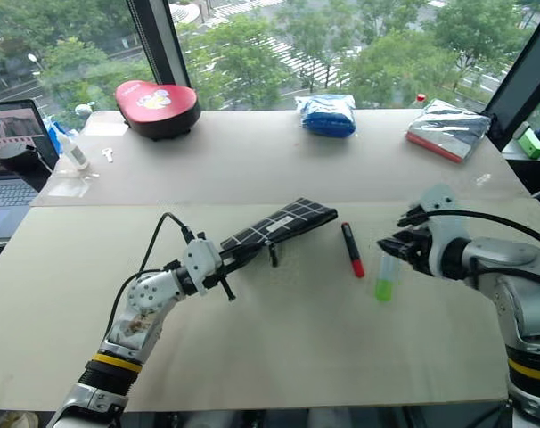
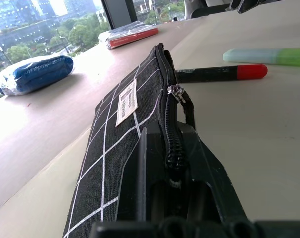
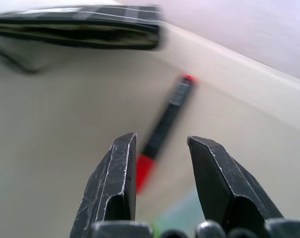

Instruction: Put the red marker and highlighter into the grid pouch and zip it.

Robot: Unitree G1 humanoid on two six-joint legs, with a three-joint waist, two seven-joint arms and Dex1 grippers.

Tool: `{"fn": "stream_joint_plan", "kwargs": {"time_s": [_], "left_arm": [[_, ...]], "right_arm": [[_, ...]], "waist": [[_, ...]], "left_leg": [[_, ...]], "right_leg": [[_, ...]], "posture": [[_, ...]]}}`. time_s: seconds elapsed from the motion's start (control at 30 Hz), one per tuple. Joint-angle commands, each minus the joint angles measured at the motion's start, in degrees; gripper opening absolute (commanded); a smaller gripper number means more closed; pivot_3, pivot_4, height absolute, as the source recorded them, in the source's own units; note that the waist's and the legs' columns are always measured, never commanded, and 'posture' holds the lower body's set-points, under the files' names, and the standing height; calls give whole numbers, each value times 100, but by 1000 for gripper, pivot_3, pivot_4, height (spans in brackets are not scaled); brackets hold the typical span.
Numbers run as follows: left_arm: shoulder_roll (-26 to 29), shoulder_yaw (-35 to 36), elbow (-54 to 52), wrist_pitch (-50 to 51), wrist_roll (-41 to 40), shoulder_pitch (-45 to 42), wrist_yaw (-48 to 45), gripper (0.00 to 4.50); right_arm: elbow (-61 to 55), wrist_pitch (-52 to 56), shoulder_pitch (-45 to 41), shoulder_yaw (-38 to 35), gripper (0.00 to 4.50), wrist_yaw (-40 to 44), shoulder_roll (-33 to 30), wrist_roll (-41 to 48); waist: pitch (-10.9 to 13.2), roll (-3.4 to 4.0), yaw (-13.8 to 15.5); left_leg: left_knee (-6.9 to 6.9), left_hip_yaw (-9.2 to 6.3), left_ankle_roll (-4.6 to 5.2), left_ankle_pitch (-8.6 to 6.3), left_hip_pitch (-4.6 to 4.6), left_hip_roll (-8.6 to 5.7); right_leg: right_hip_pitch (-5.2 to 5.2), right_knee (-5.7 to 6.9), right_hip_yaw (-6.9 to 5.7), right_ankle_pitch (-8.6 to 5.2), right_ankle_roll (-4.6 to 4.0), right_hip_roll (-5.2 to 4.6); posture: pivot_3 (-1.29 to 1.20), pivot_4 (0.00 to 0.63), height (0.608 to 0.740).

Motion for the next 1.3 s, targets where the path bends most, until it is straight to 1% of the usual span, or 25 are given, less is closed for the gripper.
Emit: {"fn": "stream_joint_plan", "kwargs": {"time_s": [0.03,0.27,0.47,0.63,0.77,0.83,0.87,1.0,1.03,1.07,1.3], "left_arm": [[-59,-10,-188,-15,-49,-106,13,0],[-168,-60,-33,-79,-39,-165,-20,0],[-212,-43,35,-122,-42,-158,-40,0],[-245,-58,79,-169,-26,-149,-37,0],[-247,-70,51,-184,-9,-89,-29,0],[-237,-74,17,-172,-8,-62,-31,0],[-234,-76,1,-161,-8,-57,-31,0],[-212,-71,-33,-155,-10,-43,-37,0],[-208,-67,-32,-155,-10,-49,-36,0],[-204,-60,-28,-156,-11,-55,-34,0],[-178,-31,-19,-162,-25,-53,-30,0]], "right_arm": [[-725,698,274,-103,1880,-635,233,-122],[-790,1138,266,-1,1880,-1274,823,-259],[-728,1161,327,62,1880,-1395,836,-238],[-666,1153,360,216,1880,-1538,1101,-213],[-542,1010,279,248,1880,-1606,1122,-273],[-491,859,218,282,2392,-1610,982,-334],[-452,810,191,266,2550,-1609,935,-348],[-340,870,169,217,3890,-1633,947,-311],[-338,884,183,231,4284,-1617,952,-289],[-360,884,223,257,4471,-1624,970,-288],[-546,1042,384,267,4471,-1689,1172,-244]], "waist": [[0,0,14],[0,0,34],[0,0,30],[0,0,30],[-1,-1,30],[-1,-1,29],[-1,-1,28],[-1,-1,29],[-1,-1,29],[-1,-1,29],[-1,-1,28]], "left_leg": [[0,0,0,0,0,0],[7,0,4,-2,1,-1],[8,1,3,0,1,-1],[7,1,3,-1,5,0],[8,0,4,-1,7,-1],[8,0,4,-1,8,-1],[8,0,4,-1,8,-1],[8,0,3,0,7,-1],[8,0,3,0,7,-1],[8,0,3,0,7,-1],[8,1,4,-1,7,0]], "right_leg": [[0,0,1,0,0,0],[8,-2,-1,0,0,-1],[7,-2,-2,0,0,2],[11,-2,-2,0,0,5],[15,-3,-3,0,1,4],[16,-3,-2,0,0,4],[16,-2,-3,0,1,5],[14,-2,-4,0,1,4],[13,-2,-4,0,1,5],[13,-2,-3,0,0,5],[13,-2,-1,0,1,5]], "posture": [[0,150,740],[0,150,740],[0,150,740],[0,150,740],[0,150,740],[0,150,740],[0,150,740],[0,150,740],[0,150,740],[0,150,740],[0,150,740]]}}
